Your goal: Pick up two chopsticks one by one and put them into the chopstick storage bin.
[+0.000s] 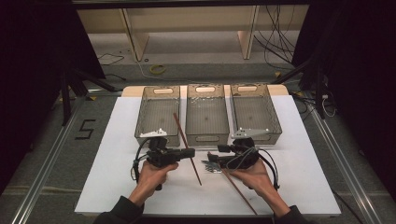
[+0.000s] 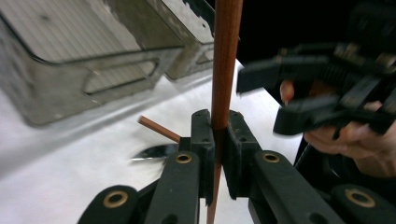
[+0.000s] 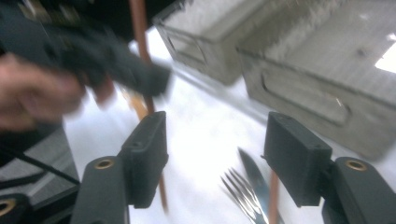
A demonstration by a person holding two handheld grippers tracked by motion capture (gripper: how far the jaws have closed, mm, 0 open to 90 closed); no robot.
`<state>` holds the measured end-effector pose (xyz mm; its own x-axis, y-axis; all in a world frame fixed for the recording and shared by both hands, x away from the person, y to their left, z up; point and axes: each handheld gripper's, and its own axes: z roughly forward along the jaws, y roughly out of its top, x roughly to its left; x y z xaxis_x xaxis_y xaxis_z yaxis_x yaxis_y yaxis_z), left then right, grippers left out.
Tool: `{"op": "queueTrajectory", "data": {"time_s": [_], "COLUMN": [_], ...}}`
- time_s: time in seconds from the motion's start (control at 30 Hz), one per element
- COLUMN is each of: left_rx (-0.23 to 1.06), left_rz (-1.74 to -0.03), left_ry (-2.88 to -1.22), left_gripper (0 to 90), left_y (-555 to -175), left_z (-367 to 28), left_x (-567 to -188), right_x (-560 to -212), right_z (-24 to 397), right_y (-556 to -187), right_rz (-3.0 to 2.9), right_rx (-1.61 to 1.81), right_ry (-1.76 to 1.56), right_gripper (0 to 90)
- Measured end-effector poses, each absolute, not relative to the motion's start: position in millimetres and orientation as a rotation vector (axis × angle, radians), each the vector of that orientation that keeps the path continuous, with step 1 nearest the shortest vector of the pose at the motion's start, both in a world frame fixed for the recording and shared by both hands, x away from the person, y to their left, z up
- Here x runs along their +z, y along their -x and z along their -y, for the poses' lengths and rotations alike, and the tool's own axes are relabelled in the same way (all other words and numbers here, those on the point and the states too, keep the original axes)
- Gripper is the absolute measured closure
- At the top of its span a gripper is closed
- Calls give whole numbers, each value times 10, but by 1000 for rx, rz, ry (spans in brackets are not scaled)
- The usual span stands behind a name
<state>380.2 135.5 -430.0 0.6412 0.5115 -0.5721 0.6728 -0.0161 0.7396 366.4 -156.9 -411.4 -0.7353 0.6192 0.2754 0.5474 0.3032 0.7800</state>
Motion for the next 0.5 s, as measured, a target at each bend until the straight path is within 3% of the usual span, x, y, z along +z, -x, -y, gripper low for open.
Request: {"op": "queueTrajectory", "data": {"time_s": [0.5], "left_rx": [-1], "left_rz": [-1070], "left_ry": [-1677], "left_gripper": [833], "left_y": [-4099], "left_z": [-1971], "left_x": [-3865], "right_x": [-4279], "right_z": [1876], "right_y": [-3512], "right_rz": [-2477], "right_rx": [1356], "right_ry": [-1160], "right_gripper": [328]}}
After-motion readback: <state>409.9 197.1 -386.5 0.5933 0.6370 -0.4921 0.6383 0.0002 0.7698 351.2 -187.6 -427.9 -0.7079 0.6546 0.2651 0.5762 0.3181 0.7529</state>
